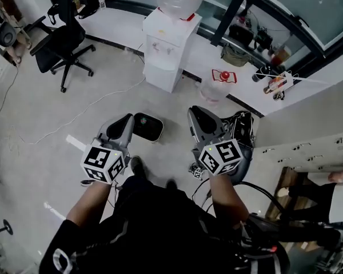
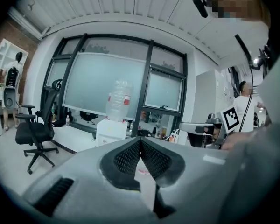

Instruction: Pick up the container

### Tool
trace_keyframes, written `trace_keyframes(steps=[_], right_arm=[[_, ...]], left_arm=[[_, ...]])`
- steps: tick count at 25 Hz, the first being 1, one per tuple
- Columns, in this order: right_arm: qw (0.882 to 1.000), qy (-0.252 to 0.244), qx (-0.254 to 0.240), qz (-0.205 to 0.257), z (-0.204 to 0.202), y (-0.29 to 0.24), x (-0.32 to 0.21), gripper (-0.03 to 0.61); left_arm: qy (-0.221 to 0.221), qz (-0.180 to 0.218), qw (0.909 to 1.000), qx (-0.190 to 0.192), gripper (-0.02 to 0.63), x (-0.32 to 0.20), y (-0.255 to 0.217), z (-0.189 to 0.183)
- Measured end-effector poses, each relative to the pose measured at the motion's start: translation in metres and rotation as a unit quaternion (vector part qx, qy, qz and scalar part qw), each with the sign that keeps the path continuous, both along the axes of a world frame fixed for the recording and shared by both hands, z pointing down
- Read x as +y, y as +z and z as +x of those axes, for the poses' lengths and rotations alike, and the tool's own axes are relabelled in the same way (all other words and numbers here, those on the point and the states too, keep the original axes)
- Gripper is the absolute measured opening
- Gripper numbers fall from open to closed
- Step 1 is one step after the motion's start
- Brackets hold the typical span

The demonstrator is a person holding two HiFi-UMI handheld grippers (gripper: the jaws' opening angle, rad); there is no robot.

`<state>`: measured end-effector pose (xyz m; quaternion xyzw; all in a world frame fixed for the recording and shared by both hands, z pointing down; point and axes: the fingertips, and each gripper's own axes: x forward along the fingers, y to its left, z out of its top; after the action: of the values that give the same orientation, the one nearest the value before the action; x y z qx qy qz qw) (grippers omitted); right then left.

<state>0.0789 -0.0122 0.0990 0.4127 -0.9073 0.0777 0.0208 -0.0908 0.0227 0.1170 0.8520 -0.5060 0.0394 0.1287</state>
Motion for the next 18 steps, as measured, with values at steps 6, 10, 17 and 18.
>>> trace_keyframes(steps=[6,10,17,18], right_arm=[[0.999,0.021,-0.006,-0.043,-0.024,0.045,-0.032,0.012],[0.996,0.037,0.006,-0.084,-0.032,0.097,-0.047,0.012],[0.989,0.051,0.006,-0.136,-0.025,0.185,-0.071,0.015],[0.988,0.051,0.004,-0.144,-0.023,0.199,-0.073,0.017]], left_arm=[[0.03,-0.026,0.9992,0.01,0.009,-0.042,0.028,-0.02],[0.069,-0.052,0.9962,0.01,0.009,-0.066,0.064,-0.021],[0.088,-0.089,0.992,0.011,0.009,-0.097,0.141,-0.002],[0.088,-0.092,0.9918,0.008,0.009,-0.1,0.153,0.001]])
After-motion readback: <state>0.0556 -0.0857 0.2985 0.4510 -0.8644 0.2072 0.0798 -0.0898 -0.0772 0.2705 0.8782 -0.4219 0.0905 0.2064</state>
